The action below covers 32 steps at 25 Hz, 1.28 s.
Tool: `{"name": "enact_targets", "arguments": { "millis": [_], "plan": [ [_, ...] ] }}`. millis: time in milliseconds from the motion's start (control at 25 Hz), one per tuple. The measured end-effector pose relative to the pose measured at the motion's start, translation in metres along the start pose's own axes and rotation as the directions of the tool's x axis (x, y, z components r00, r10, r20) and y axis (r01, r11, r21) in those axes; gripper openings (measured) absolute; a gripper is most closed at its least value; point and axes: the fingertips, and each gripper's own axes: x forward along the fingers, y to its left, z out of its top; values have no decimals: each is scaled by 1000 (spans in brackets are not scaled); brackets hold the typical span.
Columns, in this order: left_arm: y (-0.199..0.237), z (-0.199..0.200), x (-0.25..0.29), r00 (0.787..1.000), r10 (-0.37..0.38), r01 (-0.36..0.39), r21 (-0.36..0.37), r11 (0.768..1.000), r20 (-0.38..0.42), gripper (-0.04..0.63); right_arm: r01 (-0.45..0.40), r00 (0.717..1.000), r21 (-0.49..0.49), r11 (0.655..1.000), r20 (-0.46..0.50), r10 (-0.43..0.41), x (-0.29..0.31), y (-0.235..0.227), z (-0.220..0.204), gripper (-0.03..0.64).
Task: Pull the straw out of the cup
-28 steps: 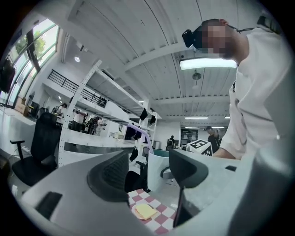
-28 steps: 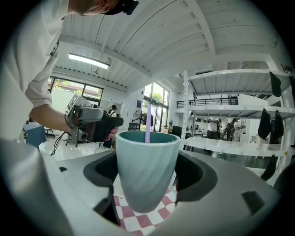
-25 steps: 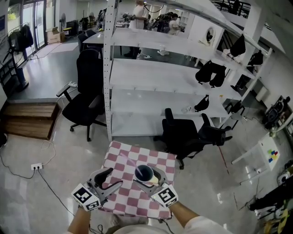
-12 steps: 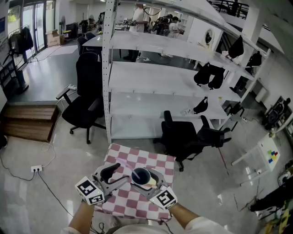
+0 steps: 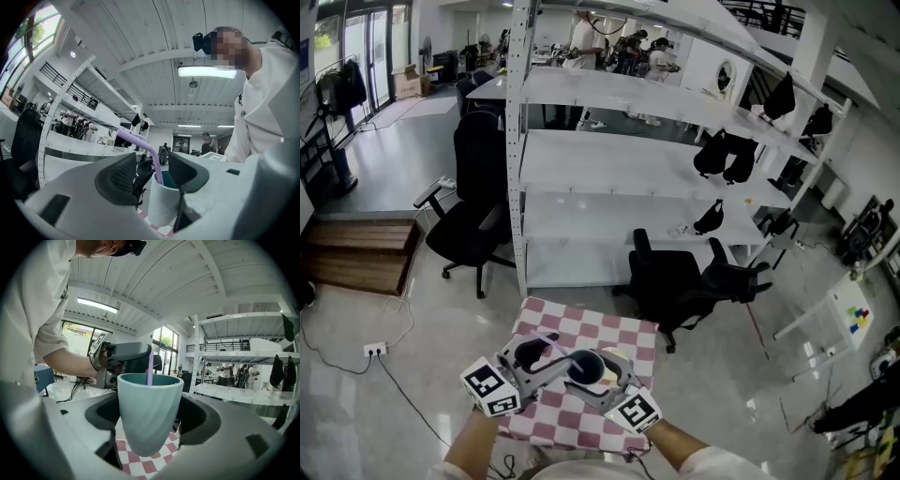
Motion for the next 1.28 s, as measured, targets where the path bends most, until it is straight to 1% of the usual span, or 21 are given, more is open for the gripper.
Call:
{"name": "enact_targets", "arguments": {
  "millis": [40,120,280,520,680,960,1280],
  "plan": [
    [0,1,1,1000,-2,2,1,1000,1,205,-1,1000,0,1000,1,1,0,1,0,376],
    [-1,2,2,1000,-6,6,5,1000,0,188,-2,1000,-1,1000,1,2,-1,2,1,376],
    [-4,4,6,1000,-7,7,16,1000,-5,108,-3,1000,-7,1000,-4,3,-5,2,2,376],
    [-13,1,11,999,-35,36,23,999,-14,40,4,1000,7,1000,-6,-4,-7,0,0,376],
    [-16,1,12,999,-42,42,23,999,-13,32,4,1000,14,1000,-8,-4,-9,0,0,376],
    [-15,0,12,999,-31,32,31,999,-15,31,1,1000,10,1000,-7,-1,-7,-1,-5,376],
    [-17,13,5,1000,-17,17,30,999,0,29,-2,1000,27,1000,-16,2,-4,0,-9,376]
  ]
}}
